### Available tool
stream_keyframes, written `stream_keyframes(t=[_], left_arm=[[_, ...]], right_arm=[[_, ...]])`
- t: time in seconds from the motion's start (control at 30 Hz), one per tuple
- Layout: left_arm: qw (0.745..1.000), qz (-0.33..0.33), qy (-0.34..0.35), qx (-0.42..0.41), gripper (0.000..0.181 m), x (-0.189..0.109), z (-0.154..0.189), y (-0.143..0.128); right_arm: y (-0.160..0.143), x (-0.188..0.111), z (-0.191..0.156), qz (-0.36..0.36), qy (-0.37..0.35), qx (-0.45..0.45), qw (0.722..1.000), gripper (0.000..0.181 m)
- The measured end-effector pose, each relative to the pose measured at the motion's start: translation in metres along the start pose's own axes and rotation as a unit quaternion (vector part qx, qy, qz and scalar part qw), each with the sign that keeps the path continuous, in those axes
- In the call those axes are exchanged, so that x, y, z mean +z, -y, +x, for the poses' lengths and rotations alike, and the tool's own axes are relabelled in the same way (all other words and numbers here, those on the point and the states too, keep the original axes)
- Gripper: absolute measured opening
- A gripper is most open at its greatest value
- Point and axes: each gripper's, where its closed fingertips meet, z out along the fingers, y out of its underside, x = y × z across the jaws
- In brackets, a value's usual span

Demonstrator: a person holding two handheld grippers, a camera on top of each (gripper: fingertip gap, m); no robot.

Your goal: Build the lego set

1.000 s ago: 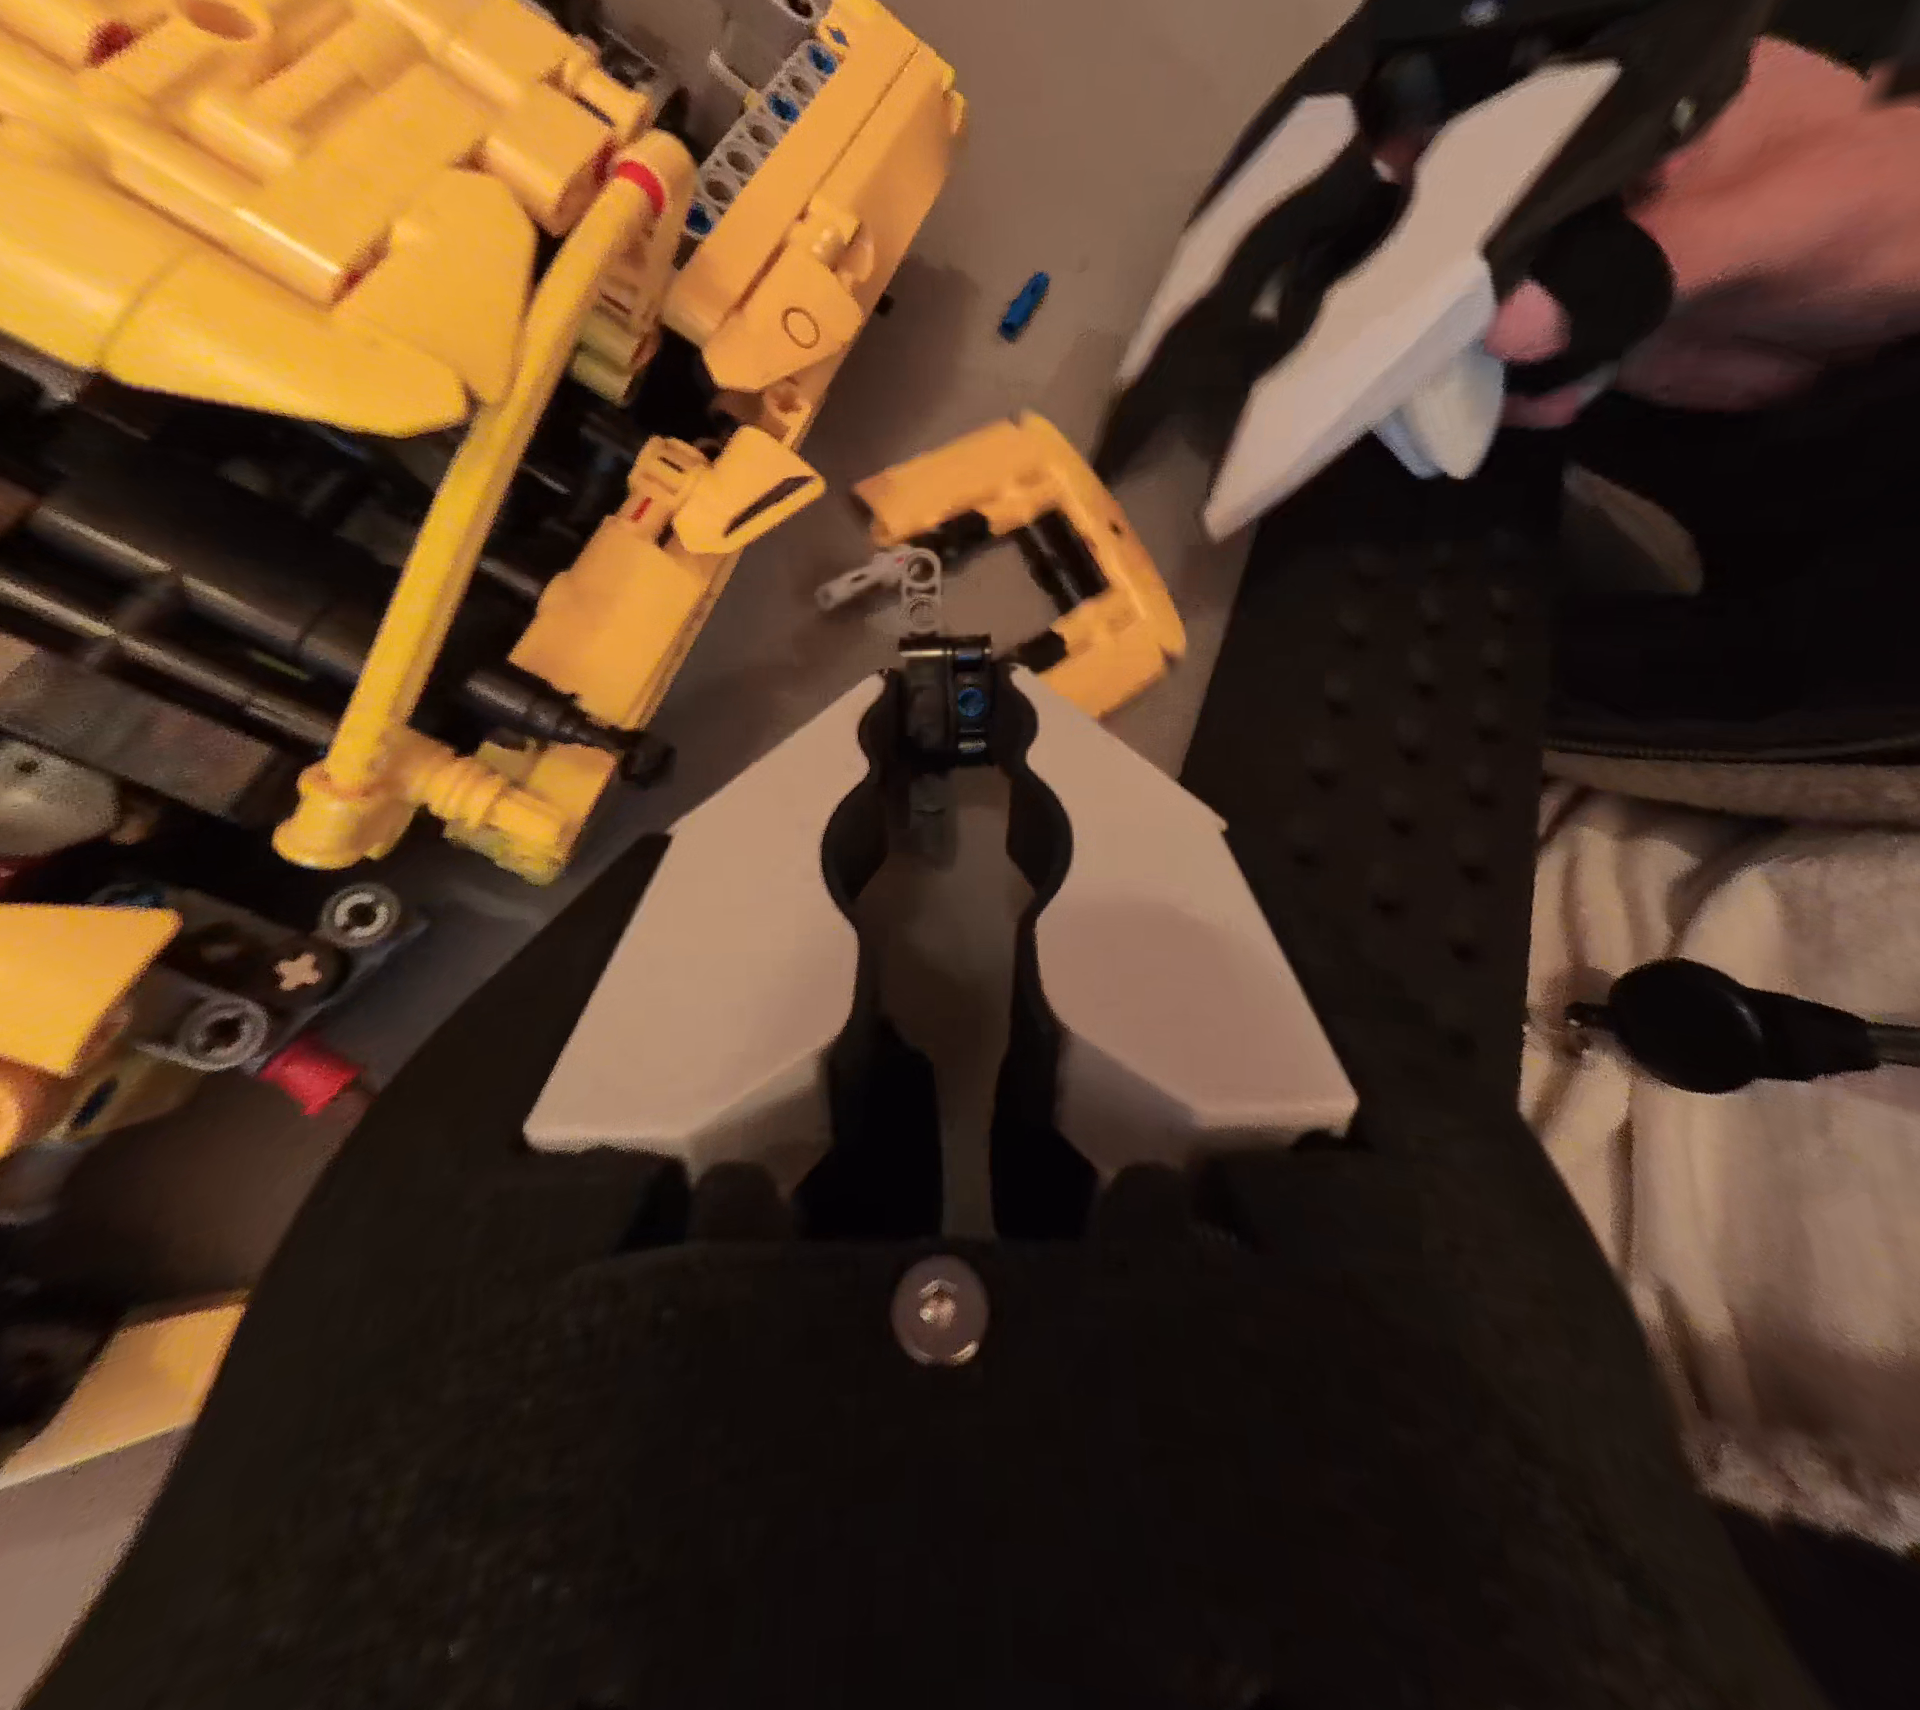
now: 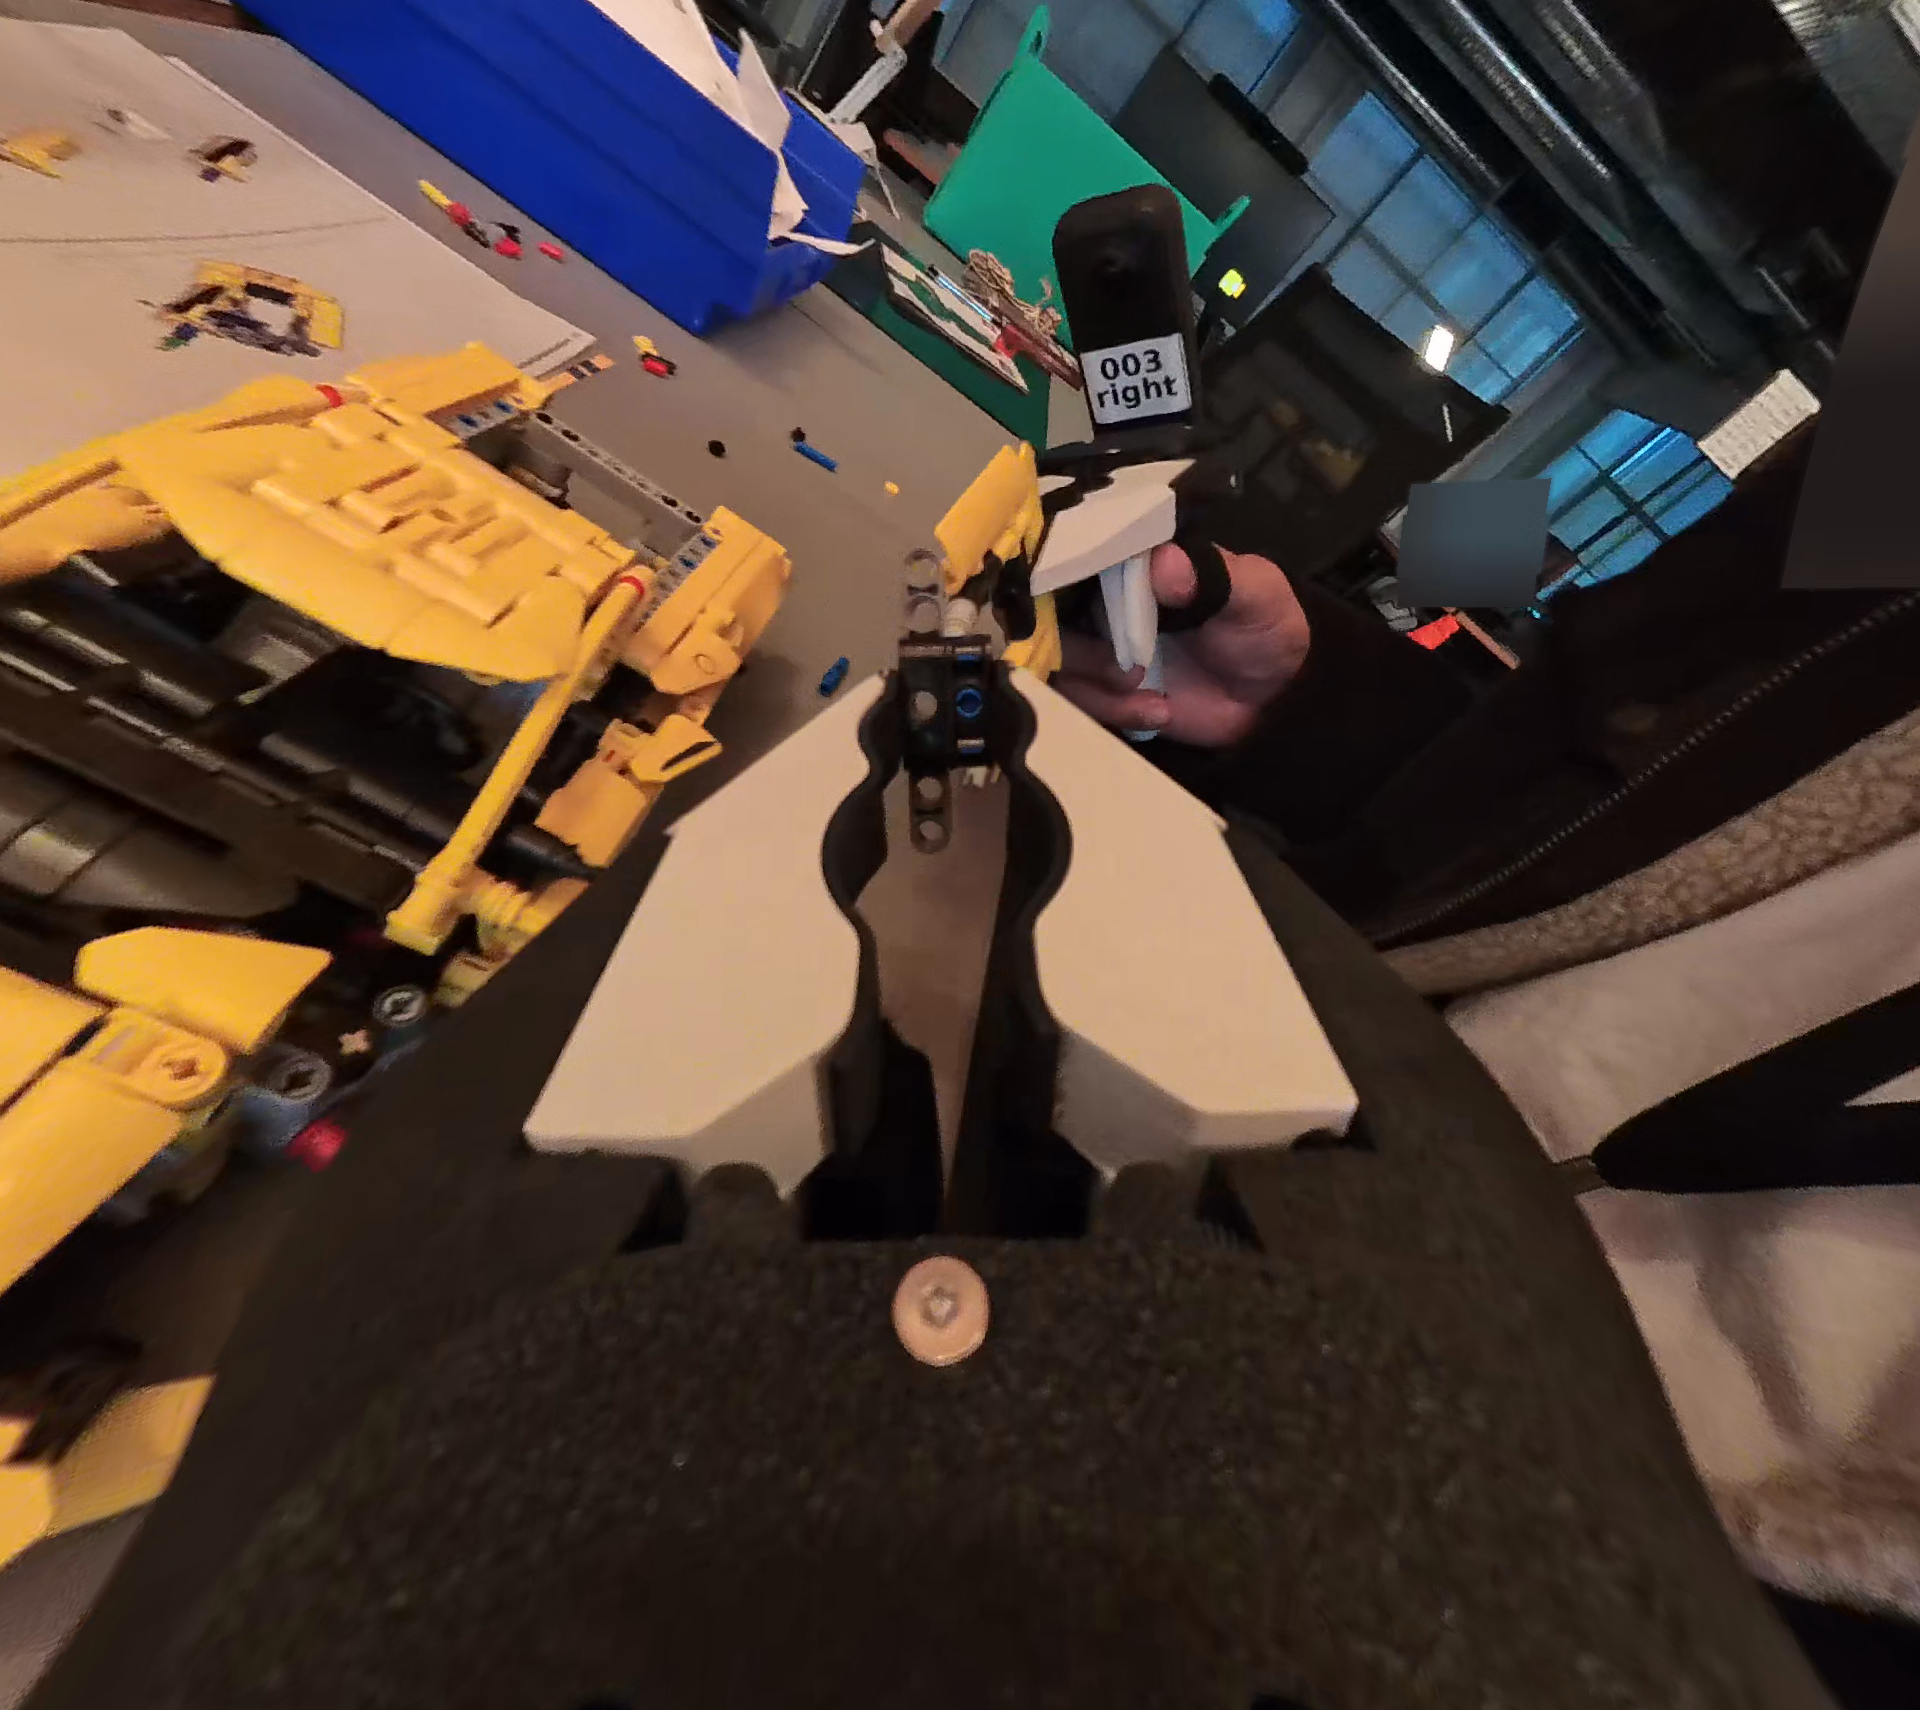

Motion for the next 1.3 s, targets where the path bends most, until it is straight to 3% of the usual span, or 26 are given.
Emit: stream_keyframes(t=[0.3,0.4,0.53,0.63,0.73,0.9,1.03,1.13,1.3], left_arm=[[0.999,-0.049,-0.013,0.013,0.016,0.015,0.008,-0.019],[0.997,-0.074,-0.020,0.023,0.016,0.022,0.013,-0.029],[0.997,-0.076,-0.011,0.018,0.016,0.020,0.008,-0.029],[0.997,-0.080,-0.010,0.016,0.016,0.016,0.007,-0.031],[0.994,-0.098,-0.025,0.036,0.016,0.015,0.015,-0.036],[0.987,-0.144,-0.049,0.048,0.016,0.020,0.024,-0.051],[0.984,-0.159,-0.055,0.059,0.016,0.021,0.028,-0.057],[0.985,-0.154,-0.059,0.051,0.016,0.021,0.027,-0.055],[0.982,-0.159,-0.057,0.085,0.016,0.017,0.030,-0.056]], right_arm=[[-0.012,0.011,-0.004,-0.023,0.027,0.003,0.999,0.011],[-0.013,0.018,-0.009,-0.023,0.042,0.009,0.999,0.000],[-0.025,0.021,0.010,-0.063,-0.017,-0.011,0.998,0.001],[-0.025,0.011,0.005,-0.080,-0.014,-0.048,0.996,0.010],[-0.044,-0.008,-0.006,-0.153,0.005,-0.154,0.976,0.024],[-0.086,-0.033,0.002,-0.263,0.012,-0.333,0.905,0.047],[-0.104,-0.024,-0.005,-0.303,0.051,-0.371,0.876,0.048],[-0.111,-0.019,0.000,-0.329,0.070,-0.361,0.870,0.048],[-0.113,-0.007,0.003,-0.348,0.089,-0.325,0.875,0.025]])
